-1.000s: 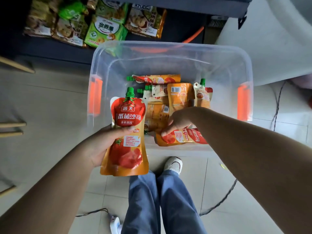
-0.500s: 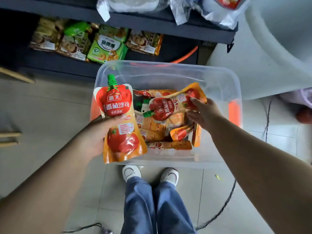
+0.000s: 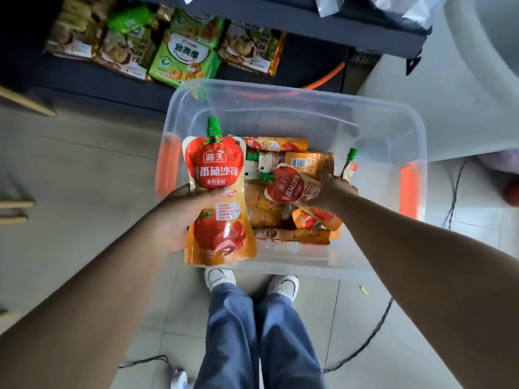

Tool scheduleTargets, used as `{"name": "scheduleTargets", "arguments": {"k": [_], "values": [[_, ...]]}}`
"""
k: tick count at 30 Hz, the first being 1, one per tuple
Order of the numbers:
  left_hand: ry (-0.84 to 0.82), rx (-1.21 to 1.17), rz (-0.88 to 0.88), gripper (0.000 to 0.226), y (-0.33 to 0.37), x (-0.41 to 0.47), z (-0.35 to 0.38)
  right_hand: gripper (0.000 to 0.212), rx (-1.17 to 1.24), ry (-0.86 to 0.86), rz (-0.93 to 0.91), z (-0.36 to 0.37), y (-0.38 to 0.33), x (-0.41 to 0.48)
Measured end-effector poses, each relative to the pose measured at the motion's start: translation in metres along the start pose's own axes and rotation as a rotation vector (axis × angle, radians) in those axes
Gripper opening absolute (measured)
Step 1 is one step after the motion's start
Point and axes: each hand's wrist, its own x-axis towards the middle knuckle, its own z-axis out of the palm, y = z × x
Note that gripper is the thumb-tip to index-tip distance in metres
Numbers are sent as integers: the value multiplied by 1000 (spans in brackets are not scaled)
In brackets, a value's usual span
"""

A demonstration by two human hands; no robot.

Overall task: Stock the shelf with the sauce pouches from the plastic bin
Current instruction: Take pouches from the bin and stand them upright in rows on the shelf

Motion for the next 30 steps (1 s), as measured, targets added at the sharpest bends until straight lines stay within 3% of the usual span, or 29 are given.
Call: {"name": "scheduleTargets", "arguments": {"k": [2,7,12,15,19,24,30], "values": [[1,11,3,11,1,-1,-2,68,-94,-28,-11,1,-3,1],[23,-3,42,14,23,-13,-1,53,72,-102,-99,-17,-14,-21],[9,21,152,29,89,-54,5,37,683,-26,-268,-92,-30,-77],[6,31,247,34,132,-89,10,12,948,42,-402,-149,-36,-123],[29,30,420,19,182,-143,21,10,1074,81,-578,-215,-45,-186],[36,42,626,33,244,-236,37,15,1229,132,-804,-290,-49,-272],[26,40,832,23,291,-341,52,16,1270,189,-1064,-359,-54,-369]]}}
